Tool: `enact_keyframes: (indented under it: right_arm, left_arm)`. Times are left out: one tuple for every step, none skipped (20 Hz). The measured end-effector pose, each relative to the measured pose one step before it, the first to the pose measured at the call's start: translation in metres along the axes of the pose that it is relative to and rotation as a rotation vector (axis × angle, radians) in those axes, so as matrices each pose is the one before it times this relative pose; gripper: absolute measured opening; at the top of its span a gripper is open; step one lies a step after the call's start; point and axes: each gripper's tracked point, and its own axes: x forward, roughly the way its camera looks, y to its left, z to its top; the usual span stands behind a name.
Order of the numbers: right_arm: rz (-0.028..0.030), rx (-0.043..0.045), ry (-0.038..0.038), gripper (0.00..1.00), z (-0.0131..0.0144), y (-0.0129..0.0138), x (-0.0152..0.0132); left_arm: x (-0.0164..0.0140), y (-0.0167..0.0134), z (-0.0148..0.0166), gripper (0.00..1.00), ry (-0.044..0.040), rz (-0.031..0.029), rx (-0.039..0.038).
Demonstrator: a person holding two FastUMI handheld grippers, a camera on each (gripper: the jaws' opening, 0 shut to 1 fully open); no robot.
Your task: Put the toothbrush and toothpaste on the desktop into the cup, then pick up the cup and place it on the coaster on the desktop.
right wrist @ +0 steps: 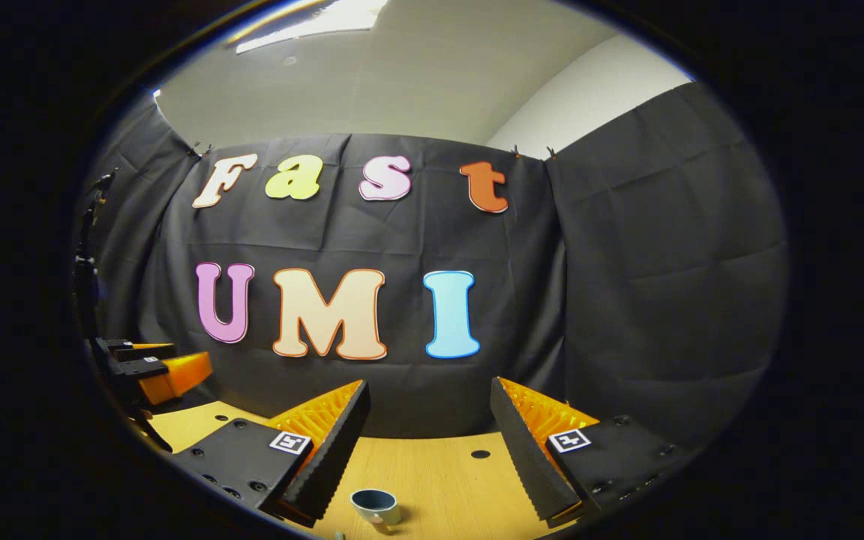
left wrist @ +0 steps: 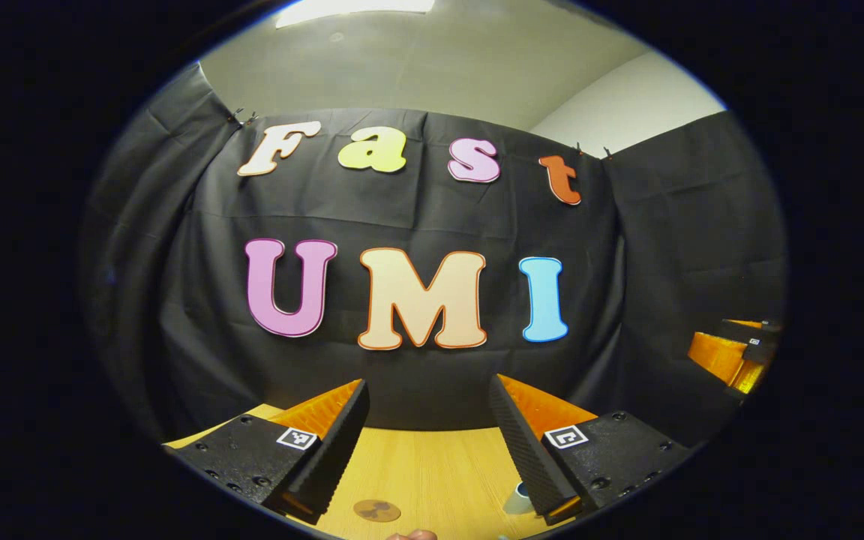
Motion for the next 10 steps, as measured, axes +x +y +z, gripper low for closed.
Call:
enact_keyframes:
  right_arm:
    - [0.00292,0.00829,0.00978,0.99,-0.0036,0.00157,0.00018]
    - [0.00645,0.00661,0.00674,0.96,-0.00262,0.00242,0.00079]
    - [0.0133,0.00145,0.00556,0.99,-0.00376,0.00497,-0.00042]
    - [0.01472,-0.00777,0.0095,1.0,-0.00518,0.00642,0.0006]
    - [0.02261,-0.01697,0.02052,1.0,-0.00886,0.00853,-0.00027]
    - [0.03118,-0.01793,0.02262,0.99,-0.0081,0.01152,0.00015]
    - [0.03026,-0.01552,0.02116,0.99,-0.00771,0.01149,-0.00214]
    - [0.02833,-0.01015,0.01354,1.0,-0.0047,0.01025,-0.00137]
    - [0.0237,-0.00645,0.01219,0.99,-0.00641,0.01003,-0.00073]
    - [0.01976,-0.00196,0.01759,0.99,-0.00809,0.00882,-0.00104]
  left_arm:
    - [-0.00417,0.00548,-0.00356,0.94,0.00784,0.00876,-0.0043]
    - [-0.00248,0.00492,-0.00101,0.94,0.00577,0.0063,0.00018]
    - [-0.00232,0.00559,-0.00162,0.94,0.0046,0.00916,0.0028]
    - [-0.00106,0.00551,-0.00011,0.94,0.00246,0.00748,0.0023]
    - [-0.00174,0.00599,-0.00093,0.94,0.00129,0.01015,0.0013]
    - [-0.00088,0.0057,0.00028,0.94,-0.00318,0.00888,-0.00426]
    - [-0.00104,0.00492,-0.00056,0.94,0.00084,0.00826,-0.00707]
    - [-0.00076,0.0044,-0.00099,0.94,0.00478,0.00762,-0.00355]
    - [-0.00209,0.00462,-0.00081,0.94,0.00181,0.00787,0.00093]
    - [-0.0021,0.00574,0.00105,0.94,-0.00322,0.01215,0.00392]
